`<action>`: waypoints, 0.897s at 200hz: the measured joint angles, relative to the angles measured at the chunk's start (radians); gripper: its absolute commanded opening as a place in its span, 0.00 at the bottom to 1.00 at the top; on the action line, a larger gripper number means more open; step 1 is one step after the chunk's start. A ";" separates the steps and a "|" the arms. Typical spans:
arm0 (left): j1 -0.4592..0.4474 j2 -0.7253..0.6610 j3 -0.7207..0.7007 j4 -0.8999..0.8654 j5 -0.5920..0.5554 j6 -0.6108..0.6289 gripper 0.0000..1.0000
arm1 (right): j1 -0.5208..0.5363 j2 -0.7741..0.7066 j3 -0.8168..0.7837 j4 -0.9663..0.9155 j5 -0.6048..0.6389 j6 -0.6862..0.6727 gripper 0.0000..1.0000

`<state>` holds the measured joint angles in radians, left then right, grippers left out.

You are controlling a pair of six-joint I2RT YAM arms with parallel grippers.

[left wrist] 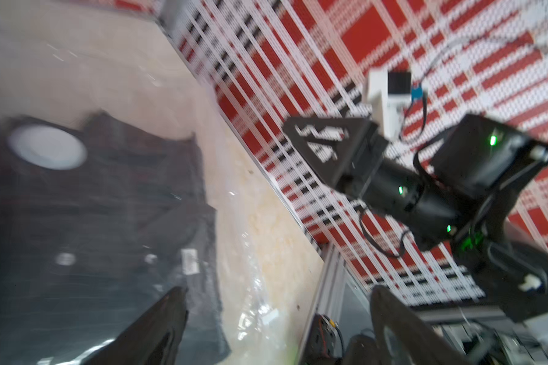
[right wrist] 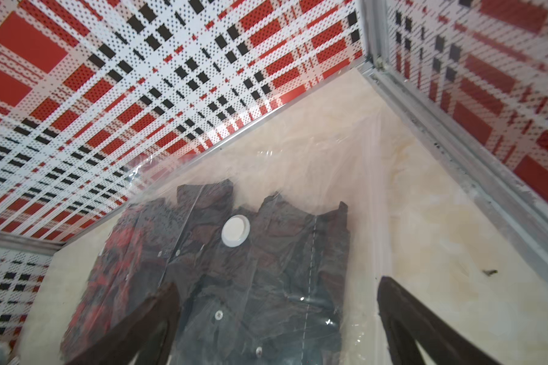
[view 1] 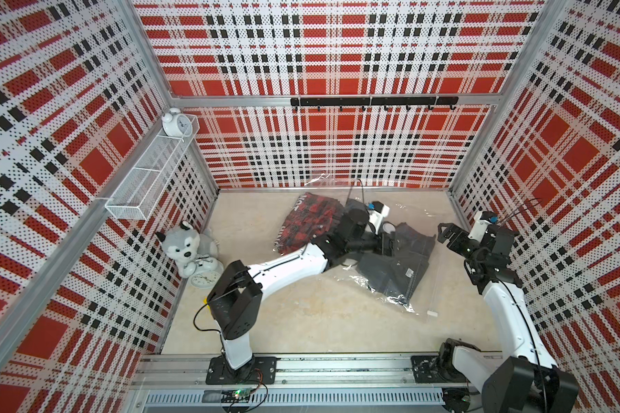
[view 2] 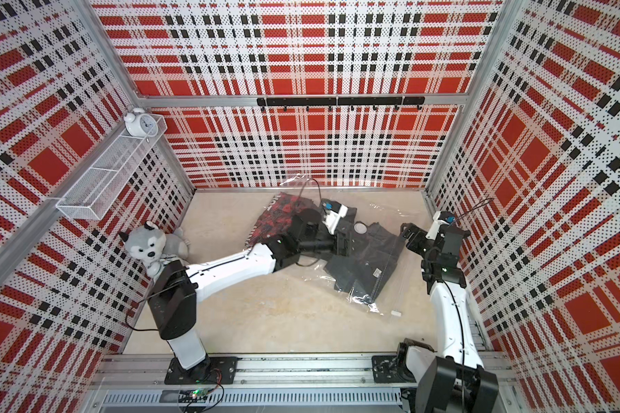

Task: Place the folded shirt into the vacuum bag
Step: Adjust the vacuum bag at the center of the board.

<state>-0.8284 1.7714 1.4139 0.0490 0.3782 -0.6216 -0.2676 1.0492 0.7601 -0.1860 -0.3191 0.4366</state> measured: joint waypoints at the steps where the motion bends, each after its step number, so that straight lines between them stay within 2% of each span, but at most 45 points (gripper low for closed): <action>1: 0.005 -0.001 0.000 -0.001 -0.001 0.001 0.94 | 0.004 0.002 -0.001 0.000 0.000 -0.001 1.00; 19: 0.114 -0.013 -0.001 -0.016 -0.019 0.034 0.94 | 0.080 0.031 -0.006 0.003 -0.013 -0.003 1.00; 44: 0.246 0.013 0.001 -0.029 -0.045 0.068 0.93 | 0.207 0.085 -0.006 0.034 -0.035 -0.011 0.90; 84: 0.388 0.175 0.073 -0.027 -0.058 0.095 0.93 | 0.370 0.201 -0.006 0.117 -0.059 -0.027 0.83; 102: 0.431 0.269 0.127 -0.012 -0.040 0.100 0.93 | 0.418 0.277 -0.003 0.149 -0.083 -0.032 0.82; 128: 0.478 0.341 0.126 0.015 -0.018 0.100 0.93 | 0.465 0.394 0.019 0.166 -0.108 -0.037 0.82; 179: 0.520 0.354 -0.062 0.164 0.022 0.075 0.93 | 0.509 0.554 0.073 0.193 -0.112 -0.043 0.82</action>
<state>-0.3084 2.1254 1.3518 0.2127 0.4004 -0.5465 0.2413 1.6035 0.8333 0.0071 -0.4313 0.3931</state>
